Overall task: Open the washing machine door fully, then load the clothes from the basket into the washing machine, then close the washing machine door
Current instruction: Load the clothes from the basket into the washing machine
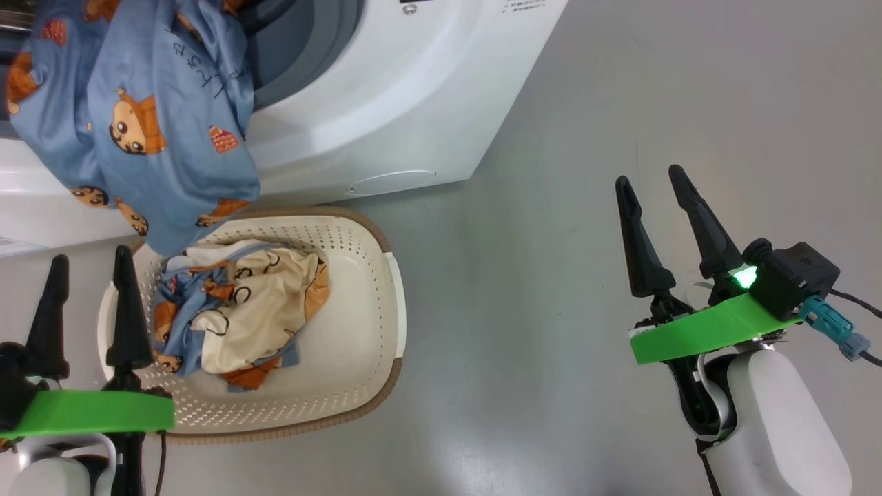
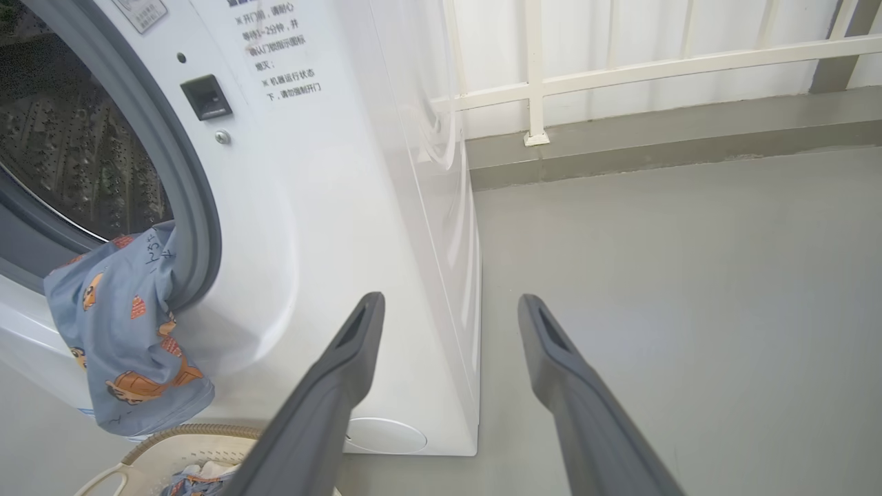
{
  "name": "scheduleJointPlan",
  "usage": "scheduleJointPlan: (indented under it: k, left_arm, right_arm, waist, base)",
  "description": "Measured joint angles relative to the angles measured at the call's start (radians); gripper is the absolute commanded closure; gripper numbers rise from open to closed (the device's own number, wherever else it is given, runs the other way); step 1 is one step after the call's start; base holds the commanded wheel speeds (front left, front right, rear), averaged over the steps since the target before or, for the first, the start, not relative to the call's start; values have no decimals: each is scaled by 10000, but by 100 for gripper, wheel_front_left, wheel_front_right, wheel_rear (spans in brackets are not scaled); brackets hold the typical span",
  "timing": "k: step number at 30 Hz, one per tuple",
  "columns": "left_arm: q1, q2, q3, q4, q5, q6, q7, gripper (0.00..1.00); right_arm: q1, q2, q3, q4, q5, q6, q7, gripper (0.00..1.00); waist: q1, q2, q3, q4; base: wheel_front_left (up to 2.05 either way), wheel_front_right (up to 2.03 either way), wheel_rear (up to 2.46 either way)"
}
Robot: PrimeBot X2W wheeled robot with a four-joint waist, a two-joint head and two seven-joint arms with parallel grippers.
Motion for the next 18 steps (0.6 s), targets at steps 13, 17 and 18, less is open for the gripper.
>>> scheduleJointPlan:
  k: [13, 17, 18]
  left_arm:
    - [-614, 42, -593, 972, -245, -27, 205, 0]
    - [-1313, 161, -782, 1824, -376, -27, 426, 0]
    - [-1500, 203, -874, 2073, -445, -27, 468, 0]
  right_arm:
    - [0, 0, -2, 15, 0, 0, 0, 0]
    - [-3, 0, 2, 13, 0, 0, 0, 0]
    - [-3, 0, 4, 13, 0, 0, 0, 0]
  waist:
    - [1, 0, 46, 30]
    - [1, 0, 117, 5]
    - [0, 0, 137, -8]
  base:
    - [0, 0, 0]
    - [0, 0, 0]
    - [0, 0, 0]
